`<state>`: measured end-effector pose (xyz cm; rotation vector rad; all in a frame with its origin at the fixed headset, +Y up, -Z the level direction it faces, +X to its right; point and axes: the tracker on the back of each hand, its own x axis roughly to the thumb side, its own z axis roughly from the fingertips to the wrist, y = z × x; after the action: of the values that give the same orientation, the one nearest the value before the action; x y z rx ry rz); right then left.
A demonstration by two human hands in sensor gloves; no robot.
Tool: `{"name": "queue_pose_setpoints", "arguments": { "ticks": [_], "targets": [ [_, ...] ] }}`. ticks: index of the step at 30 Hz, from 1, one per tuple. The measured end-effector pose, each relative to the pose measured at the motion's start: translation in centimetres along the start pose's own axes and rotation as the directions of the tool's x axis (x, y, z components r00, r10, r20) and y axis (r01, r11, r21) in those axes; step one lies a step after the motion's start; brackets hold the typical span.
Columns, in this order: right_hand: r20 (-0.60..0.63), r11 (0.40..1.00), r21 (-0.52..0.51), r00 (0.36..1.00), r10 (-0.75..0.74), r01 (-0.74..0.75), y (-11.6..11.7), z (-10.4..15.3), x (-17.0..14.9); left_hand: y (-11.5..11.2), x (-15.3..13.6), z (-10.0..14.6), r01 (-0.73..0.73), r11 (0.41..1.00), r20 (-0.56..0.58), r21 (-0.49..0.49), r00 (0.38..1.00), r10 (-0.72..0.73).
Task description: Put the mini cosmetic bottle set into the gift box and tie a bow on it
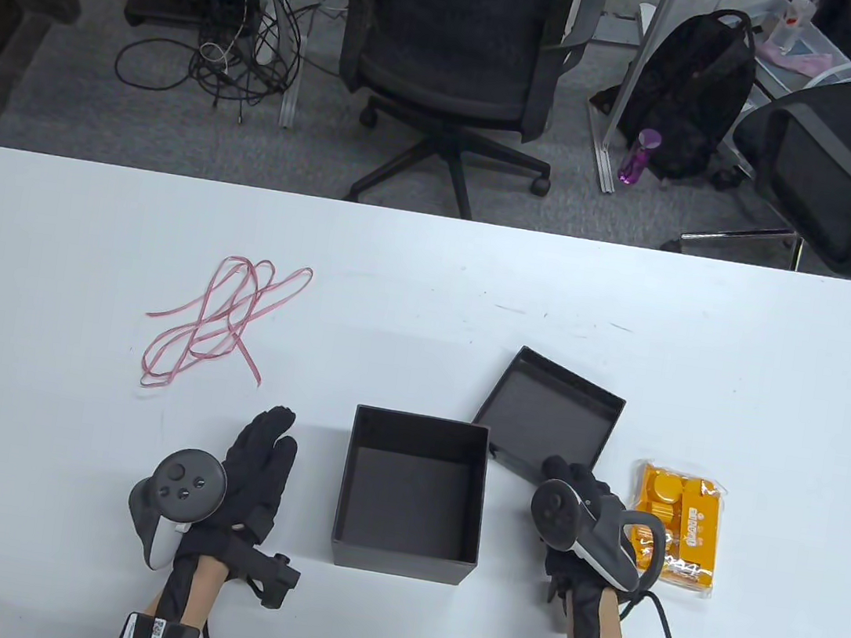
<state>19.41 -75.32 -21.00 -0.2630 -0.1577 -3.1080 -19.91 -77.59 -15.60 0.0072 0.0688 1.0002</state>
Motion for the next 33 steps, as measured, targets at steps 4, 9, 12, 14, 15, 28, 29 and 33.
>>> {"name": "queue_pose_setpoints", "arguments": {
  "ticks": [4,9,12,14,15,28,29,33],
  "targets": [
    [0.005,1.0,-0.001,1.0,-0.007,0.007,-0.3,0.1,0.1,-0.1,0.0,0.0,0.005,1.0,-0.004,-0.003,1.0,-0.005],
    [-0.006,0.995,-0.084,0.999,-0.048,0.048,-1.8,0.8,-0.2,0.3,-0.4,-0.1,-0.008,1.0,-0.028,0.008,1.0,0.008],
    [-0.043,0.986,-0.136,0.994,-0.105,0.098,-2.6,1.3,-1.0,0.4,-0.6,-0.1,-0.014,1.0,-0.038,0.014,0.999,0.015],
    [-0.109,0.985,-0.139,0.987,-0.118,0.103,-2.9,1.6,-2.0,0.5,-0.7,-0.1,-0.019,1.0,-0.042,0.015,0.999,0.02],
    [-0.145,0.987,-0.13,0.983,-0.111,0.092,-2.9,1.7,-2.5,0.5,-0.7,-0.1,-0.024,1.0,-0.044,0.015,0.999,0.025],
    [-0.449,0.945,0.281,0.893,-0.023,0.165,0.0,2.2,-7.5,0.7,-0.9,-0.2,-0.031,0.999,-0.064,0.016,0.997,0.032],
    [-0.451,0.94,0.296,0.892,-0.02,0.17,0.1,2.2,-7.7,0.7,-0.9,-0.2,-0.032,0.999,-0.065,0.015,0.997,0.032],
    [-0.462,0.929,0.312,0.886,-0.036,0.2,0.6,2.2,-8.0,0.7,-1.0,-0.2,-0.033,0.999,-0.071,0.011,0.997,0.033]
  ]
}}
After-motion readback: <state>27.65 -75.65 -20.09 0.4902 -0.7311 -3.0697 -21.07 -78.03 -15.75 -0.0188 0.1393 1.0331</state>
